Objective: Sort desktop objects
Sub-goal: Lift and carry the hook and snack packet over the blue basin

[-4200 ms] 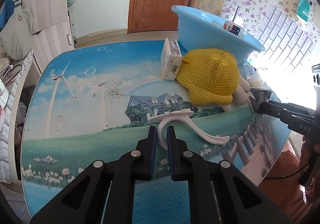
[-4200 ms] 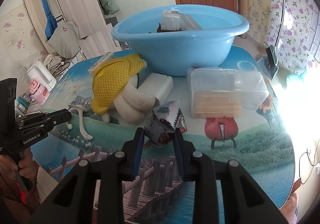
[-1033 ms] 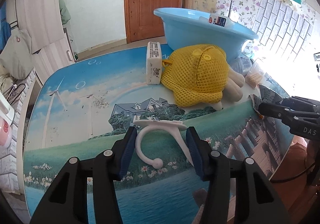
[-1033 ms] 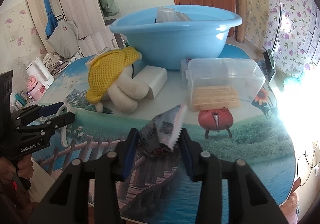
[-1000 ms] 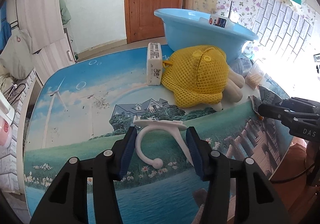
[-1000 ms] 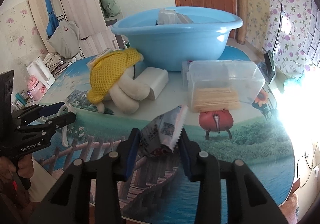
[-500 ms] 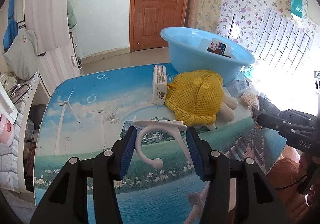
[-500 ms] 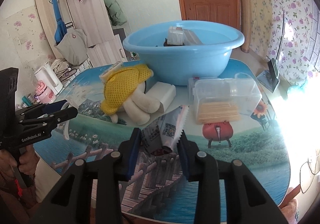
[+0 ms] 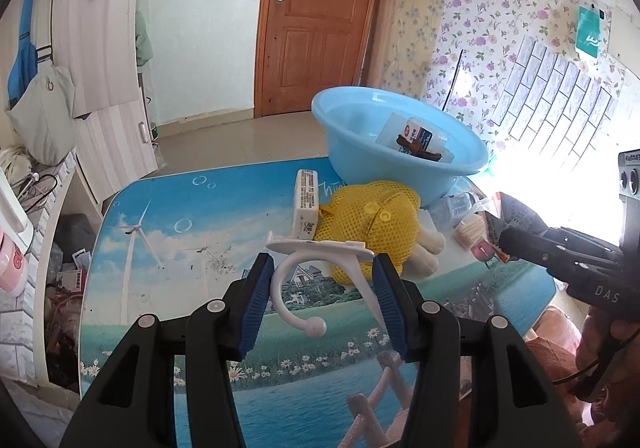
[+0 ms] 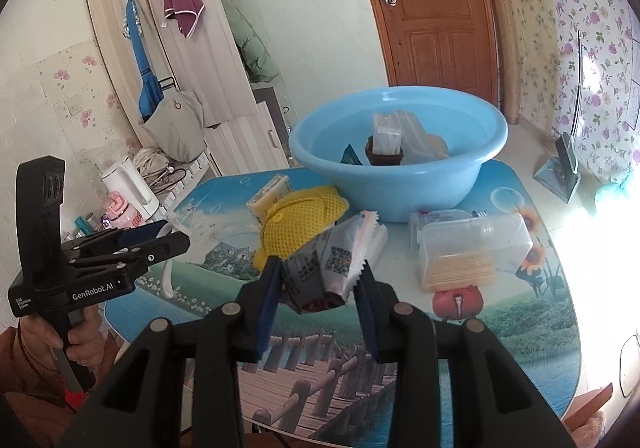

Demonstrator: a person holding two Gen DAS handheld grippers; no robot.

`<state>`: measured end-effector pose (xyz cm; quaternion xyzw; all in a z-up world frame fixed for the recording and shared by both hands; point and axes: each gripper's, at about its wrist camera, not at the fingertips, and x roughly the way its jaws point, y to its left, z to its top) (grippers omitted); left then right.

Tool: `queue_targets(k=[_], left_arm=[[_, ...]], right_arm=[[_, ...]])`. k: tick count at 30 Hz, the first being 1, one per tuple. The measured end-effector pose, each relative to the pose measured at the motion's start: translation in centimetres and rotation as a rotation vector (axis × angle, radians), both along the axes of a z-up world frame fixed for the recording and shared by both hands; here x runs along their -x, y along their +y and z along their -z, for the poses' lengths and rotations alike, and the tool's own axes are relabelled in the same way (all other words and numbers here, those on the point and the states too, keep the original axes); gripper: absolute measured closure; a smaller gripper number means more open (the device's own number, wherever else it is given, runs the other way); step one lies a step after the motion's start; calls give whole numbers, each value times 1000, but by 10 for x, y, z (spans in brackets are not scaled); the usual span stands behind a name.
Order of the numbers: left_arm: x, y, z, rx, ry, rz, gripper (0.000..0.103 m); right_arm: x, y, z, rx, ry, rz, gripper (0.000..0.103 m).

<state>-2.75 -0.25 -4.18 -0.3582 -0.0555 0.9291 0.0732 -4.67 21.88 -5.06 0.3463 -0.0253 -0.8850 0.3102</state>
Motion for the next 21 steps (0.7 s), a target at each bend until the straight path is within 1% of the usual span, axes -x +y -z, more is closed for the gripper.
queue_targets(k=[2, 6, 11, 15, 21], left_arm=[[-3, 3, -7, -11, 18, 7, 53], [-2, 12, -21, -3, 50, 21, 53], [8, 25, -27, -8, 51, 35, 53], [22, 41, -28, 9, 37, 74, 53], [54, 68, -38, 16, 57, 107, 53]], right_arm=[[1, -2, -2, -2, 8, -6, 68], [2, -2, -7, 17, 25, -24, 69], [10, 5, -13, 43, 45, -11, 69], [19, 19, -18, 77, 53, 21, 69], [42, 31, -23, 101, 62, 42, 69]])
